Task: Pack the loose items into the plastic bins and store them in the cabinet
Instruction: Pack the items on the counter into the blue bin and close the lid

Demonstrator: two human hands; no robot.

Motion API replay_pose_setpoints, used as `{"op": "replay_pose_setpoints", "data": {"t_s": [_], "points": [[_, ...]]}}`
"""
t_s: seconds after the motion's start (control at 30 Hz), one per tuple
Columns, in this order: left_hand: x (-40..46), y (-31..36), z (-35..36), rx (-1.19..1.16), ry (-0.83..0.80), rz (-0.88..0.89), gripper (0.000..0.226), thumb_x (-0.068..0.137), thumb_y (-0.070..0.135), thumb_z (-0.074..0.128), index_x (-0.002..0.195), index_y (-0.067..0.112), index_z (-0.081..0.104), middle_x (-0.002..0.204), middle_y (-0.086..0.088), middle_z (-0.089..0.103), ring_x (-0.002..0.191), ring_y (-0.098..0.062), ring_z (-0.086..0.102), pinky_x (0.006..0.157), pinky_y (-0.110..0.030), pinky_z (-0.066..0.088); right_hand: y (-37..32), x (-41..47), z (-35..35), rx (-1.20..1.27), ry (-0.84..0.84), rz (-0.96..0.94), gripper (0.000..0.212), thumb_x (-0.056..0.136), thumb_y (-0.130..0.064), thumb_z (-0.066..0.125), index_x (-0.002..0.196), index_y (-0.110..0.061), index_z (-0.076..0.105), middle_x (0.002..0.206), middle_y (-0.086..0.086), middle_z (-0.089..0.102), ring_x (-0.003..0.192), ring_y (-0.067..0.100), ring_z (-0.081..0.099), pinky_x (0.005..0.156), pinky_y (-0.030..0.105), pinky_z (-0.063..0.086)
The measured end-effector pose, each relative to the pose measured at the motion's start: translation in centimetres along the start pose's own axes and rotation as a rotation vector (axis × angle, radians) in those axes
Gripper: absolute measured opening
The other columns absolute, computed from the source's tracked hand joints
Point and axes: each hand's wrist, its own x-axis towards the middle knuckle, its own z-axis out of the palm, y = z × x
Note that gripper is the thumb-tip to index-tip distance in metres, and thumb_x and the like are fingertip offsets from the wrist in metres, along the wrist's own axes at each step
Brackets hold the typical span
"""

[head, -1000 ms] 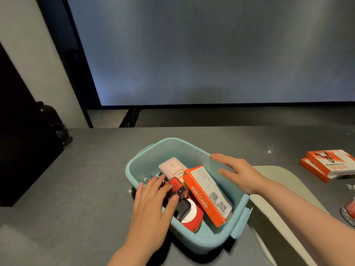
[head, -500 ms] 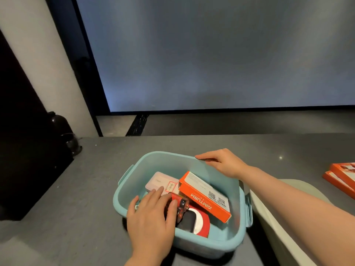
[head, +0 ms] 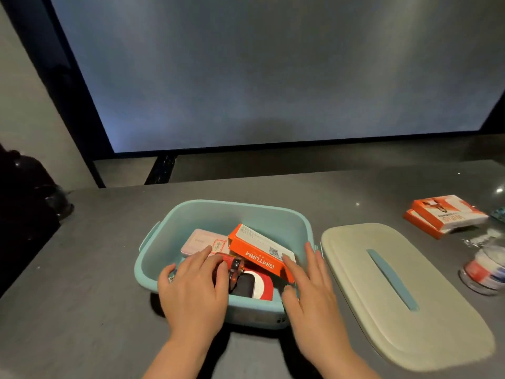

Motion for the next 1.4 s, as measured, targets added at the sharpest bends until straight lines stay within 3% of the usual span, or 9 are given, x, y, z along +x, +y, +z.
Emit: {"op": "replay_pose_setpoints", "data": {"t_s": [0.17, 0.37, 0.5, 0.6, 0.67, 0.77, 0.93, 1.17, 1.4], "points": [[-0.3, 0.8, 0.1, 0.01, -0.012, 0.014, 0.036, 0.085, 0.041, 0.036, 0.089, 0.033, 0.072, 0.109, 0.013, 0.069, 0.103, -0.008, 0.062, 0.087, -0.037, 0.033, 1.4, 2.4, -1.3, 0.128, -0.006, -0.072, 0.059, 0.088, -0.013, 0.036, 0.141, -0.037, 0.04, 0.155, -0.02, 0.002, 0.142, -0.004, -0.01, 0.103, 0.003, -0.009], [-0.8, 3.4, 0.8, 0.032, -0.023, 0.078, 0.04, 0.088, 0.035, 0.033, 0.09, 0.029, 0.072, 0.108, 0.013, 0.069, 0.1, -0.011, 0.064, 0.079, -0.035, 0.037, 3.6, 5.3, -2.4, 0.121, -0.129, -0.128, 0.053, 0.098, -0.013, 0.036, 0.142, -0.042, 0.037, 0.157, -0.021, 0.006, 0.143, -0.004, -0.007, 0.113, 0.023, 0.002], [-1.2, 5.8, 1.3, 0.034, -0.027, 0.179, 0.036, 0.087, 0.033, 0.037, 0.087, 0.026, 0.072, 0.103, 0.008, 0.071, 0.094, -0.016, 0.066, 0.075, -0.036, 0.04, 4.3, 5.5, -3.0, 0.145, -0.165, -0.18, 0.045, 0.101, -0.034, 0.032, 0.145, -0.043, 0.027, 0.159, -0.017, 0.008, 0.143, -0.004, -0.006, 0.114, 0.026, 0.001], [-1.5, 7.5, 1.9, 0.037, -0.036, 0.233, 0.036, 0.087, 0.035, 0.038, 0.091, 0.025, 0.072, 0.106, 0.007, 0.071, 0.095, -0.017, 0.065, 0.076, -0.036, 0.041, 7.7, 4.5, -4.1, 0.167, 0.037, -0.052, 0.042, 0.101, -0.042, 0.033, 0.142, -0.036, 0.039, 0.154, -0.011, 0.028, 0.143, 0.003, 0.016, 0.117, 0.028, 0.012], [-1.6, 8.8, 2.3, 0.036, -0.048, 0.258, 0.035, 0.087, 0.035, 0.038, 0.092, 0.025, 0.071, 0.107, 0.007, 0.07, 0.095, -0.017, 0.065, 0.076, -0.035, 0.041, 12.1, 3.5, -5.6, -0.003, 0.182, 0.166, 0.036, 0.099, -0.035, 0.042, 0.133, -0.027, 0.053, 0.146, -0.004, 0.043, 0.136, 0.015, 0.032, 0.112, 0.03, 0.022], [-2.0, 10.8, 2.9, 0.013, -0.07, 0.29, 0.038, 0.087, 0.037, 0.036, 0.097, 0.024, 0.07, 0.108, 0.007, 0.069, 0.097, -0.016, 0.065, 0.077, -0.035, 0.042, 17.5, 2.0, -7.6, -0.334, 0.093, 0.412, 0.04, 0.095, -0.037, 0.049, 0.132, -0.023, 0.053, 0.133, 0.0, 0.053, 0.123, 0.022, 0.044, 0.101, 0.035, 0.036], [-2.3, 11.9, 3.5, 0.002, -0.07, 0.281, 0.041, 0.085, 0.041, 0.037, 0.103, 0.023, 0.069, 0.108, 0.007, 0.069, 0.097, -0.016, 0.065, 0.076, -0.034, 0.039, 19.1, 2.9, -8.0, -0.33, 0.178, 0.349, 0.033, 0.089, -0.031, 0.06, 0.122, -0.025, 0.059, 0.105, -0.002, 0.067, 0.097, 0.022, 0.054, 0.075, 0.032, 0.038], [-2.3, 11.8, 3.0, 0.027, -0.132, 0.284, 0.044, 0.088, 0.045, 0.034, 0.104, 0.024, 0.069, 0.107, 0.008, 0.069, 0.098, -0.014, 0.064, 0.075, -0.033, 0.042, 19.6, 5.0, -8.4, -0.313, 0.196, 0.423, 0.033, 0.084, -0.026, 0.065, 0.117, -0.02, 0.062, 0.098, 0.0, 0.068, 0.082, 0.019, 0.06, 0.063, 0.027, 0.047], [-2.0, 10.3, 1.6, -0.261, -0.205, 0.236, 0.037, 0.087, 0.041, 0.045, 0.117, 0.026, 0.06, 0.124, 0.011, 0.058, 0.115, -0.013, 0.052, 0.09, -0.029, 0.037, 16.1, 5.7, -12.3, -0.24, 0.36, 0.329, 0.043, 0.078, -0.034, 0.074, 0.119, -0.025, 0.065, 0.096, -0.001, 0.071, 0.08, 0.016, 0.061, 0.071, 0.033, 0.055]]}}
